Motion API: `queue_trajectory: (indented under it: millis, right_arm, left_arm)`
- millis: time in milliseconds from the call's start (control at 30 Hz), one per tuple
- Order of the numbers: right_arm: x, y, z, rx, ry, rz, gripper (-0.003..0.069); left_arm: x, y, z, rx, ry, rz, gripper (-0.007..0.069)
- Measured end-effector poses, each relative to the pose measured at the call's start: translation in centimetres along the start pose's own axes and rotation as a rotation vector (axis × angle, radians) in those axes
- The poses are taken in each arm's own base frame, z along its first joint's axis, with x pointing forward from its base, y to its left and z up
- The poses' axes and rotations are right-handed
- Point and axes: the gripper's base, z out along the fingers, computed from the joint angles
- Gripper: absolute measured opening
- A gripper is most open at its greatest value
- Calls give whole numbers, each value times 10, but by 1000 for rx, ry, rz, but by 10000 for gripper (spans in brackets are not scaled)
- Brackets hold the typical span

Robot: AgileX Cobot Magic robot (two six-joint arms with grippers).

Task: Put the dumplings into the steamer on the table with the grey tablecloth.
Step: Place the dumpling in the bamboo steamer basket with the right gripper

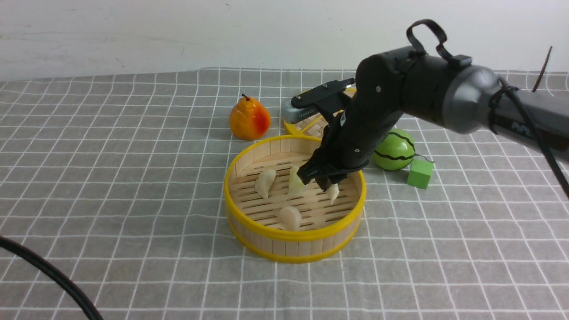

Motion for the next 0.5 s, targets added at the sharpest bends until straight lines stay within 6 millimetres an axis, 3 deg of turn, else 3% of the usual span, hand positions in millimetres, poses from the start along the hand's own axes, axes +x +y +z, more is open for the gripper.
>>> queue_trajectory:
  millis: [167,300,500]
  right_arm:
    - [4,-1,20,1,21,35,181]
    - [7,-2,30,0,45,41,248]
    - [2,-1,17,-4,57,39,369]
  left_arm:
    - [0,0,0,0,0,0,57]
    - [0,0,0,0,0,0,64]
    - [0,0,0,0,0,0,74]
